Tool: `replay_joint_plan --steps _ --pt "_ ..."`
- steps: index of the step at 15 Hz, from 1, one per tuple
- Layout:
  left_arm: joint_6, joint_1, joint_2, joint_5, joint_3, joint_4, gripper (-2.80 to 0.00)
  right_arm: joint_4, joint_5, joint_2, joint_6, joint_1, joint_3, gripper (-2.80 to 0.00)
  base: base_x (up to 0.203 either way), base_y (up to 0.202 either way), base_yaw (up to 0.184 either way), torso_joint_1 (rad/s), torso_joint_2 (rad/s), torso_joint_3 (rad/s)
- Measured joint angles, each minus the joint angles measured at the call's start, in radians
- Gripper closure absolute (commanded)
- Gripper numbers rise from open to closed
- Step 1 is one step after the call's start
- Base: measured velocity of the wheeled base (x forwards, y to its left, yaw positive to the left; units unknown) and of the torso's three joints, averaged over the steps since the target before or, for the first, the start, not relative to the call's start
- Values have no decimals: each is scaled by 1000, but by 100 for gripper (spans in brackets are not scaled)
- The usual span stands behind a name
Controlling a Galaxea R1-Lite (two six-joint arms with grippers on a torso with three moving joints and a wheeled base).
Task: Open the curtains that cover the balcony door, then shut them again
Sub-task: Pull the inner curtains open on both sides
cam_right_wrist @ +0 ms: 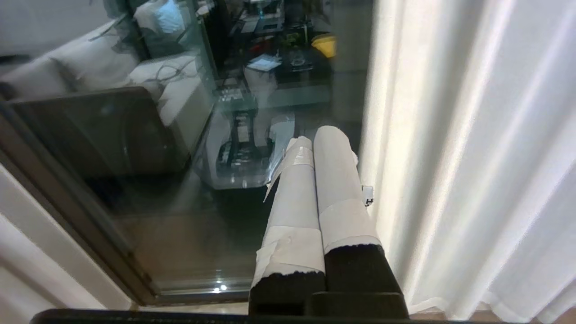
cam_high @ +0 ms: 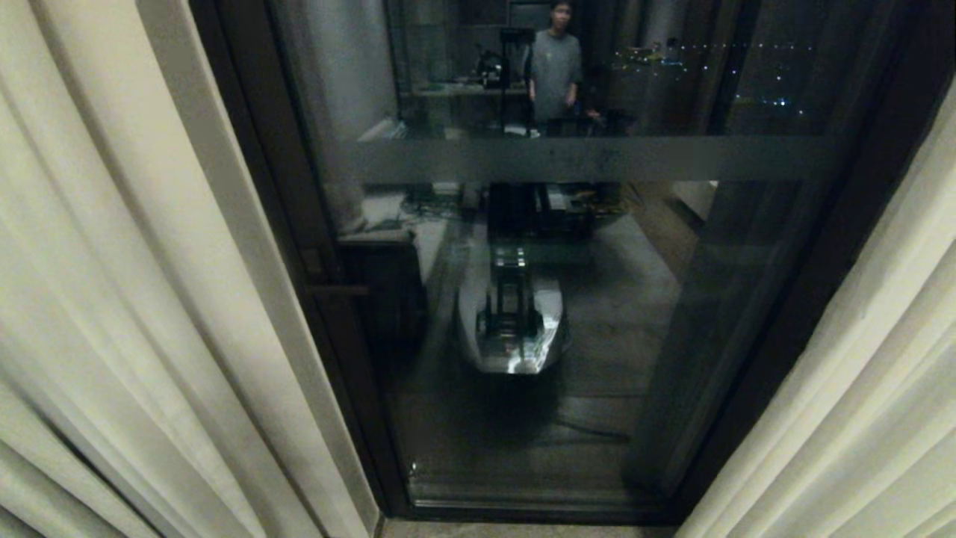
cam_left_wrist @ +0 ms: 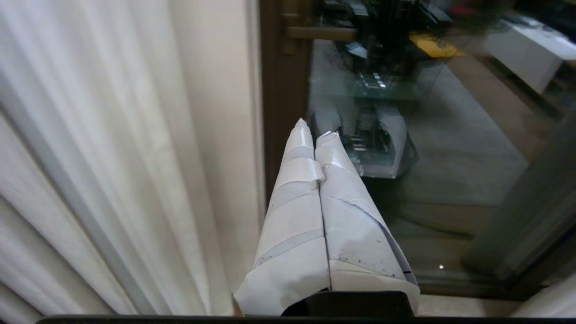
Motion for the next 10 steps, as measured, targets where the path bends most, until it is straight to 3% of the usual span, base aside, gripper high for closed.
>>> replay_joint_plan --steps 10 --pt "0 0 0 0 0 0 0 0 0 0 0 0 0 0 0 -191 1 3 2 2"
